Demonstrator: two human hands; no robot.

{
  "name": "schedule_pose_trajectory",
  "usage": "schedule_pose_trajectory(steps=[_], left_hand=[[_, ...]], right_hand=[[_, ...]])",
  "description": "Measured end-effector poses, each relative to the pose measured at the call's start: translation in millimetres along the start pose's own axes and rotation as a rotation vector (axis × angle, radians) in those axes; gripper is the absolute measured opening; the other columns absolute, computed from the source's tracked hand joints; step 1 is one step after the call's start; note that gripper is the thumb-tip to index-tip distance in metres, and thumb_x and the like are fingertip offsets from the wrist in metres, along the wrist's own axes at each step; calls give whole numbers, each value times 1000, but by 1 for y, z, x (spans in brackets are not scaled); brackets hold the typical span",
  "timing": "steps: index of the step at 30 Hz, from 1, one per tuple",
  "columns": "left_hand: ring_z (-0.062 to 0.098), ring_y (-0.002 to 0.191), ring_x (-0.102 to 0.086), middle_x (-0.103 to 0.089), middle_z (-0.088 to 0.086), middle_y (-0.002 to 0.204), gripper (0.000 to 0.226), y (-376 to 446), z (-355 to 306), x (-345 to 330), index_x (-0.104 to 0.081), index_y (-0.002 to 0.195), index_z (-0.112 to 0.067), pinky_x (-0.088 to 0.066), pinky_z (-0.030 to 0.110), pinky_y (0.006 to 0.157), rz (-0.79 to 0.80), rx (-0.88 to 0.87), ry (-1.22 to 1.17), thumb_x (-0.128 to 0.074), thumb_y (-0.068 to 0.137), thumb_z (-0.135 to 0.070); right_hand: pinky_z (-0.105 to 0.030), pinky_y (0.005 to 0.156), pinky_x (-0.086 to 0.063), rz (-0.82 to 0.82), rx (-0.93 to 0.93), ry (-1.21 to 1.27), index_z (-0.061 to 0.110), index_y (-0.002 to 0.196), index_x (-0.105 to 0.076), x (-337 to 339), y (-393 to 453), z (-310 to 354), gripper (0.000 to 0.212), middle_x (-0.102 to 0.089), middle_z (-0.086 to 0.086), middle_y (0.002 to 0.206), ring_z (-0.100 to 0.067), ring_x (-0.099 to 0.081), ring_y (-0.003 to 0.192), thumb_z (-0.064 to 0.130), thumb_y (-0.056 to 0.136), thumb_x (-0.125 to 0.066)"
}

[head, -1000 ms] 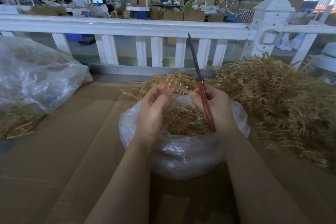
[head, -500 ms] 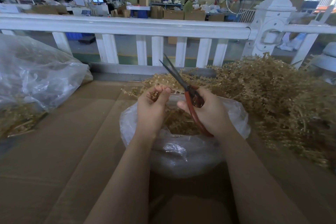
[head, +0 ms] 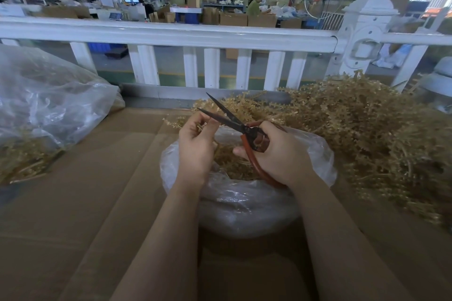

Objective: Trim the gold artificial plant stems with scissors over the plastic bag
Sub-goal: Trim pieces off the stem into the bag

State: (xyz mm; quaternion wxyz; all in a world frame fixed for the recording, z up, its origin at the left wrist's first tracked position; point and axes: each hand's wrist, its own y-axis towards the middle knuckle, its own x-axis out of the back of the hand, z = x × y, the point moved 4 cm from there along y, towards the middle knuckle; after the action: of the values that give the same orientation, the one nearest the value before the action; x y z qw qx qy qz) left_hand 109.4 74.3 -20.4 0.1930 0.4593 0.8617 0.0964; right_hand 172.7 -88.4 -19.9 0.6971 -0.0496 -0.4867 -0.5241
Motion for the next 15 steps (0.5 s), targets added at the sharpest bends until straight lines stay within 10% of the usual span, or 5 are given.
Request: schedule_pose_trajectory(steps=[7,15], left_hand=[[12,79,-60,-68,-4,81,15,0,-3,0,-73,80,-23,-49,24,71,17,16,-11,-59,86,-19],[22,85,-54,-61,10,87,23,0,-1,0,-59,91,8,-42,37,78,27,27,-29,-60,90,-15]], right_hand=[[-6,54,-30,-41,20,-34,48,98,-53,0,0,1,50,-59,29,76,19,-52,76,89,69,-56],[-9,55,-31,-63,21,-47,48,102,-59,1,-1,3,58,-59,30,73,16,-51,68,93,66,-51]])
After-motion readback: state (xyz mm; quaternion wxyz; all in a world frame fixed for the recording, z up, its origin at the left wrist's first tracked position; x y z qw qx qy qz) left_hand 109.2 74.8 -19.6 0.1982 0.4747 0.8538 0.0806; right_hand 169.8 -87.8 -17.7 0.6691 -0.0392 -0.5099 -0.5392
